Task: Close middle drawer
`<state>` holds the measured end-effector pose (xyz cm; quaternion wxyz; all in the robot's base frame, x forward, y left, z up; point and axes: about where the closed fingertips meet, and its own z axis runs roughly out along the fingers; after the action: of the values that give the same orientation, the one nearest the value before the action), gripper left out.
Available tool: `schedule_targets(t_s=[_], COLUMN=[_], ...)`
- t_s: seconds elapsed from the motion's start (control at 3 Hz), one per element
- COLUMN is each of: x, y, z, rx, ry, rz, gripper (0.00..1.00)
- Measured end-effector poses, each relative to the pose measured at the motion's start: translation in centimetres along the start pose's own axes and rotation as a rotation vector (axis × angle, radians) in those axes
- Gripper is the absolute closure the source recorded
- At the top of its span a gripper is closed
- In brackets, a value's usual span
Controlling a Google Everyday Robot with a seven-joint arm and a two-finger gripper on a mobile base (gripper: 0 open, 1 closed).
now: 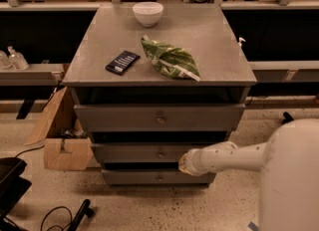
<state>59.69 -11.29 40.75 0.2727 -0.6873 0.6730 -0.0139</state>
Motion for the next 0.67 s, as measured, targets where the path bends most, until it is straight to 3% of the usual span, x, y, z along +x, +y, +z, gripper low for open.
schedule_targets(t_s=[0.67], x=[0.9], y=[9.5], z=[-12.4], rx=[-0.023], ry=[0.03], rz=[-0.191], gripper=[1.0])
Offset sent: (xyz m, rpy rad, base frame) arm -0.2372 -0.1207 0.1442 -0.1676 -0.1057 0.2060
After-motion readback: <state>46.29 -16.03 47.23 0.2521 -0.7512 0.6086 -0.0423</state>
